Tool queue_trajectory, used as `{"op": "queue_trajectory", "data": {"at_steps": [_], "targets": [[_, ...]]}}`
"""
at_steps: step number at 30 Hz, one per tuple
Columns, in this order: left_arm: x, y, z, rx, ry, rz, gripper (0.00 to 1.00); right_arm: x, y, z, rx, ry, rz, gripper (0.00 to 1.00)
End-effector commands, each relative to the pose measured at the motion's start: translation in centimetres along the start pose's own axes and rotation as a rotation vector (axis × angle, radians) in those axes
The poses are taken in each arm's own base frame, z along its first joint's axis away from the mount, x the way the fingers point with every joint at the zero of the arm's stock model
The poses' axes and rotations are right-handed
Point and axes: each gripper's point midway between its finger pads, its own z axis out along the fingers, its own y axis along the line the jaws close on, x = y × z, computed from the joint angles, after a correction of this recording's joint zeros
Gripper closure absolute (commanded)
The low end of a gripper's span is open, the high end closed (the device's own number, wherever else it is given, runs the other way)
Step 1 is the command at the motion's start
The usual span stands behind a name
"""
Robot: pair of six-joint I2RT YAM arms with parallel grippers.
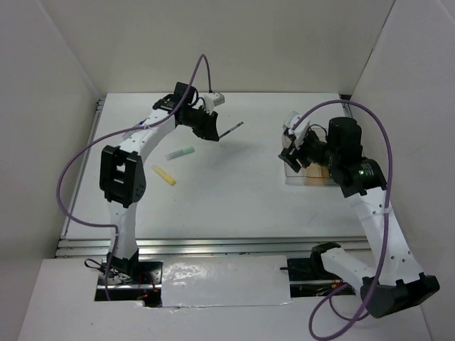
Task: Sort the stationery into containers
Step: Pick up the pen from the center of the board.
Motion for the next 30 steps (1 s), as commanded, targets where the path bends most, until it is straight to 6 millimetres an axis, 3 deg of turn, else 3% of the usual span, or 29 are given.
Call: {"op": "queue_trajectory", "data": {"at_steps": [1, 5, 8, 10, 16, 19, 21, 26, 30], "targets": [[-1.4, -8.1, -3.5, 0.255, -0.044, -0.212, 1.00, -2.7, 0.3, 0.6, 0.012, -0.050, -0.190, 0.32], [0.1, -10.2, -4.4, 0.292, 0.009, -0.354, 1.00, -3.5, 3.4, 3.1, -0.089, -0.033, -0.390, 0.32], [1.7, -11.3, -5.0, 0.257, 0.068, -0.411, 1.00, -3.5, 5.1, 4.8, -0.145, -0.013, -0.518, 0.30], [1.8, -12.7, -6.0, 0.299, 0.070, -0.417, 1.00, -3.7, 5.6, 5.9, -0.162, -0.014, -0.555, 0.30], [4.5, -16.2, -7.3, 0.327, 0.147, -0.421, 1.00, -5.1, 7.7, 8.2, -0.189, -0.090, -0.661, 0.13], [4.9, -17.8, -8.0, 0.357, 0.150, -0.425, 1.00, -4.9, 9.9, 8.9, -0.252, -0.103, -0.703, 0.11], [4.4, -18.3, -8.7, 0.366, 0.121, -0.412, 1.00, -4.6, 11.8, 9.3, -0.311, -0.110, -0.723, 0.00], [4.0, -19.1, -9.5, 0.383, 0.101, -0.397, 1.00, -3.5, 15.0, 10.0, -0.406, -0.105, -0.777, 0.01], [3.9, -19.6, -9.8, 0.399, 0.099, -0.390, 1.00, -3.4, 15.5, 10.6, -0.422, -0.098, -0.787, 0.05]]}}
